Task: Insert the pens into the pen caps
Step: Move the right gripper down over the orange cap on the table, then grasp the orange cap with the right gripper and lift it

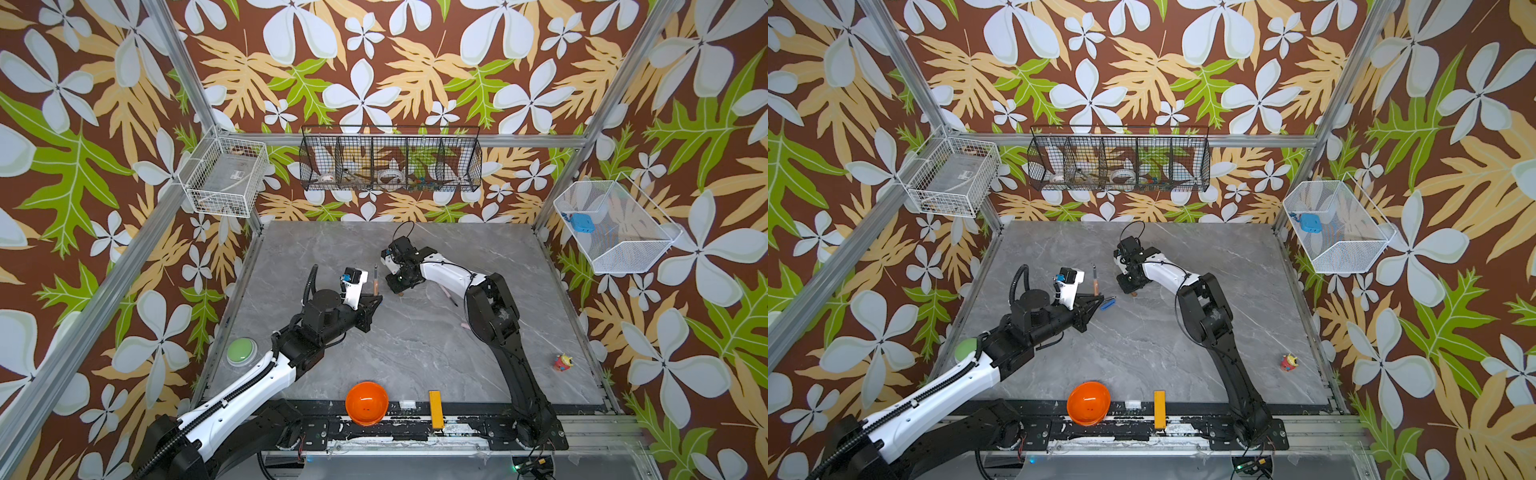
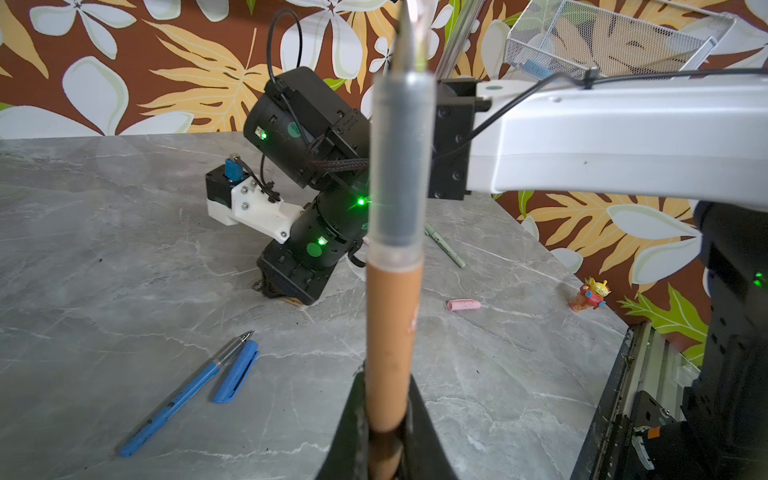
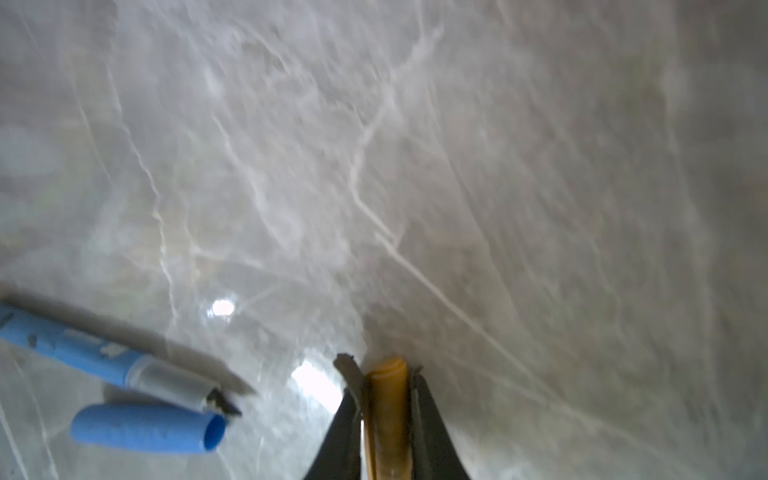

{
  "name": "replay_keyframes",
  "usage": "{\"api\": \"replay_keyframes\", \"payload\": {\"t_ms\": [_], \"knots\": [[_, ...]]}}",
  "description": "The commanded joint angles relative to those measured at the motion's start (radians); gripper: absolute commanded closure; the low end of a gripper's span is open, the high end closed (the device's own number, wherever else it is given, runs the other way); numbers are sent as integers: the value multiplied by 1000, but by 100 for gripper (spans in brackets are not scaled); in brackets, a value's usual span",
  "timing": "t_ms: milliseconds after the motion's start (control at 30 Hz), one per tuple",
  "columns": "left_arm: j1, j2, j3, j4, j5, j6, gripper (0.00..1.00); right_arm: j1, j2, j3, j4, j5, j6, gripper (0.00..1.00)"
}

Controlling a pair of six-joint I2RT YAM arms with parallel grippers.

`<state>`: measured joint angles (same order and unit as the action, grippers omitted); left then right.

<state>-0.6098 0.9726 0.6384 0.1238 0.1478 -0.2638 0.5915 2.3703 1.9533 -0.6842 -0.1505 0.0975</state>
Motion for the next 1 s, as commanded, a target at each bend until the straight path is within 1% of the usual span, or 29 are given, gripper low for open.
{"api": "replay_keyframes", "payload": {"t_ms": [0,33,67,100,167,267,333,467,667,733,967], "knots": [[2,3,9,5,6,11,100,2,-46,-57,-54,17,26,86],[2,4,9,6,7,11,100,1,-61,-80,-54,16,34,85],[2,2,8,7,7,11,100,1,-77,-103,-55,15,48,82],[2,3,7,7,7,11,100,0,-92,-125,-55,11,60,76],[2,3,7,6,8,12,100,0,-123,-164,-51,-10,78,68],[2,3,4,4,11,13,100,1,-170,-202,-30,-36,94,58],[3,5,3,4,14,12,100,0,-190,-204,-22,-44,96,53],[2,2,0,5,15,13,100,-1,-175,-142,-90,-39,70,51],[2,-1,-5,4,22,15,100,-1,-58,28,-275,-19,-8,51],[2,-3,-5,2,21,15,100,-1,-27,64,-312,-20,-27,51],[2,-4,-8,4,19,13,100,0,26,104,-352,-18,-44,51]]}}
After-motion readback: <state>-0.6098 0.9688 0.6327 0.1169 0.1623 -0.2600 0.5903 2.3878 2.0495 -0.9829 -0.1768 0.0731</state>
